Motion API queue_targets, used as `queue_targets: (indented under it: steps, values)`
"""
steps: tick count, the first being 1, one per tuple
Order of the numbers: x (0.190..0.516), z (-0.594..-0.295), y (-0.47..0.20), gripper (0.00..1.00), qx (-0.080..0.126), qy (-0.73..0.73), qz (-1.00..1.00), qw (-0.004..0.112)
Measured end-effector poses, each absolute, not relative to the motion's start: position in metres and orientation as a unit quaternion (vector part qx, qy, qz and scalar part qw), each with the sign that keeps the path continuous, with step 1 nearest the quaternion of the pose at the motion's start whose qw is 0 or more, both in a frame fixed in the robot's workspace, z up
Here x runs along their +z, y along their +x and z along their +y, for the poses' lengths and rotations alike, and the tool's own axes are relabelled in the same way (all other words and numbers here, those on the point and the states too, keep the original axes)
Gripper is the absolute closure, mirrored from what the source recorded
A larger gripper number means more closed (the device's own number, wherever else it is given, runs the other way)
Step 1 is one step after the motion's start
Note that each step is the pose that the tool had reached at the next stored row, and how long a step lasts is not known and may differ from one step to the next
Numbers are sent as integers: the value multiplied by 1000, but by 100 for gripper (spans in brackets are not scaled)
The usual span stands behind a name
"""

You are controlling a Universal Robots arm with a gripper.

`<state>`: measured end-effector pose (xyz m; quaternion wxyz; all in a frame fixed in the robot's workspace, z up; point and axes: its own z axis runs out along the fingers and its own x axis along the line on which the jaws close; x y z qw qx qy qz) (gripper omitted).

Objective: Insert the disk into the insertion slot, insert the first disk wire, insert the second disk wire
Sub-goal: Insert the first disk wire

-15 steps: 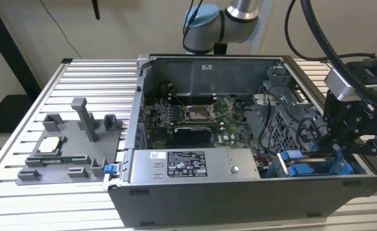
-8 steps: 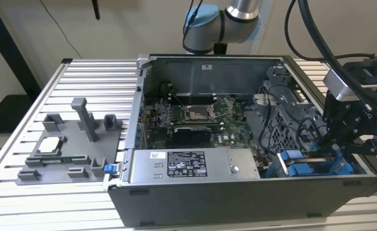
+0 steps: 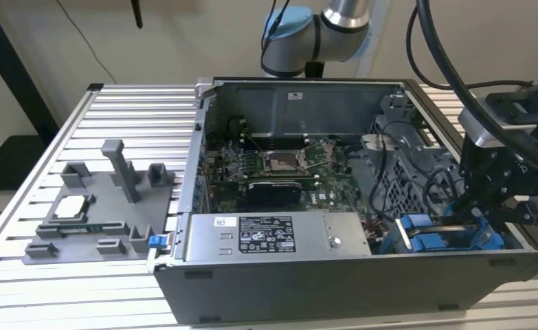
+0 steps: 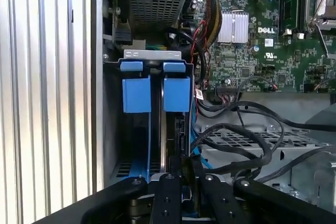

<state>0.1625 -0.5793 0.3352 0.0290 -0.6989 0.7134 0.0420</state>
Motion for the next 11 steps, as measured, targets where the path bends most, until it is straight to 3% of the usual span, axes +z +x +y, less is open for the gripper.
queue_targets:
  steps: [7, 8, 11]
  values:
    - [331, -579, 162, 100, 43, -694, 718, 30]
    - [333, -579, 162, 0, 42, -694, 718, 29]
    - [340, -579, 162, 0, 43, -691, 720, 30]
